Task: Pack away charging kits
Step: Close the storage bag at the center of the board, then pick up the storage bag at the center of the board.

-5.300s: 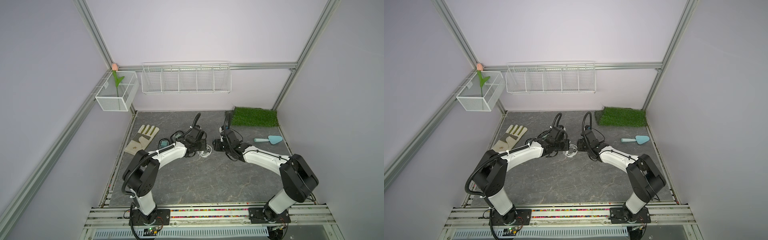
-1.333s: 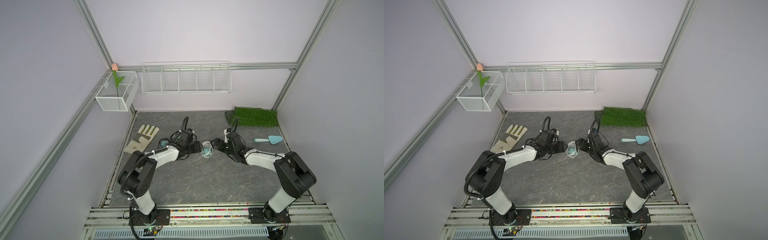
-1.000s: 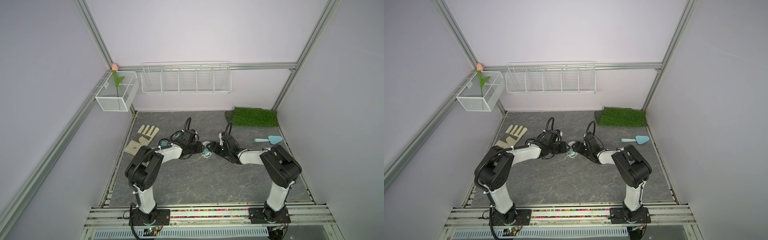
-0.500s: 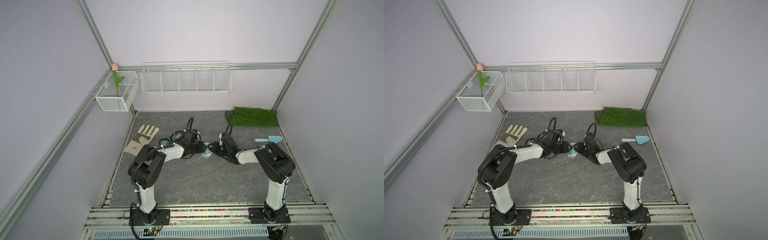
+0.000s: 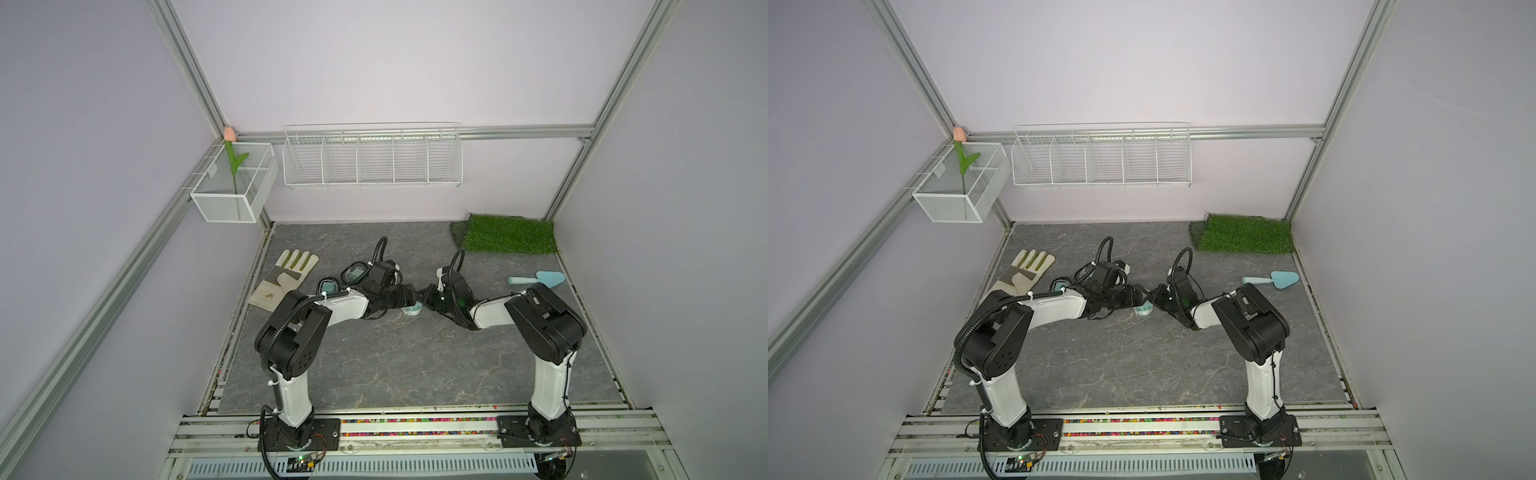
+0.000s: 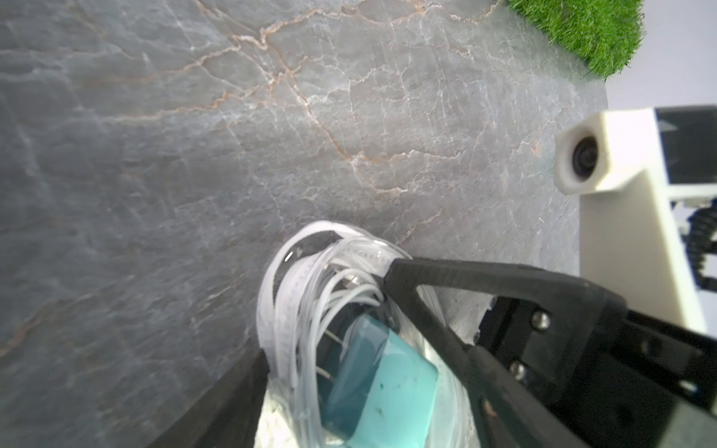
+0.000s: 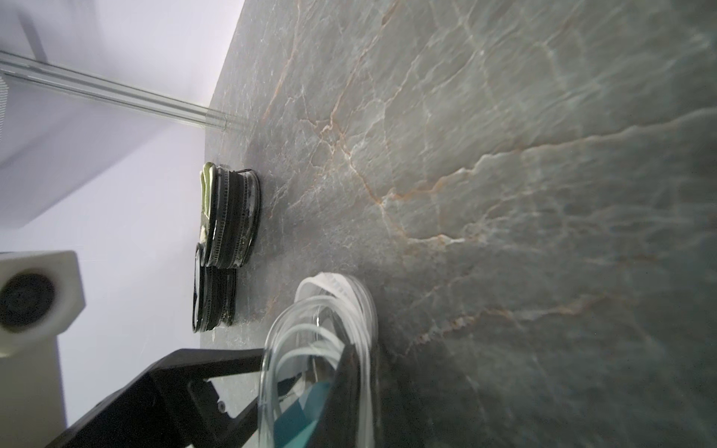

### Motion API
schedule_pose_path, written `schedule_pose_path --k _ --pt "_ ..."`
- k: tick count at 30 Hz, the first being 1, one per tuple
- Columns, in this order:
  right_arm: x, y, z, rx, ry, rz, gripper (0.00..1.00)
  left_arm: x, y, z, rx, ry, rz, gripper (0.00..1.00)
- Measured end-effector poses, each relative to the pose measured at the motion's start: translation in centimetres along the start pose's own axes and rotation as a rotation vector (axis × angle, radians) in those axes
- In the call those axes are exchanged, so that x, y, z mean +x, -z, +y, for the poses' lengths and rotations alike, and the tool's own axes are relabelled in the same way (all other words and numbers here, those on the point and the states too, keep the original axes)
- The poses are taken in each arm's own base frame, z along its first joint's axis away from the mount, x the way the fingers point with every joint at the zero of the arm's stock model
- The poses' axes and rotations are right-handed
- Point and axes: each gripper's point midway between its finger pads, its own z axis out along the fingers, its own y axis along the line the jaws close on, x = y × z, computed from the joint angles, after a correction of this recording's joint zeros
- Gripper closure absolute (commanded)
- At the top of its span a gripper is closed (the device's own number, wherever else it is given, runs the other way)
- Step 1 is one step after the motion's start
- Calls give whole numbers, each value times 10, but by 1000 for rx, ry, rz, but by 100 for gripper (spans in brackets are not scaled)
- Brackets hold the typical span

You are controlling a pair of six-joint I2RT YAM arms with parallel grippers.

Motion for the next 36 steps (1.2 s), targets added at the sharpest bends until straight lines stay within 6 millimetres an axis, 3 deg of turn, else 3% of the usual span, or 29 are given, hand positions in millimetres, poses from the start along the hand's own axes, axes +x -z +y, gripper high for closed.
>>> schedule_pose_path --k 8,17,23,30,36 --pt "8 3 18 -97 32 -1 93 12 18 19 15 27 -26 14" --pt "13 16 38 -154 86 -10 93 0 60 -8 150 -10 -155 6" --pt "-3 55 91 -249 162 -90 93 -26 102 -40 242 -54 -280 5" --pt "1 114 158 -317 348 -170 93 -36 135 -66 328 -90 -349 7" --pt "-11 148 178 -317 441 -245 94 -31 161 -96 493 -133 -364 8"
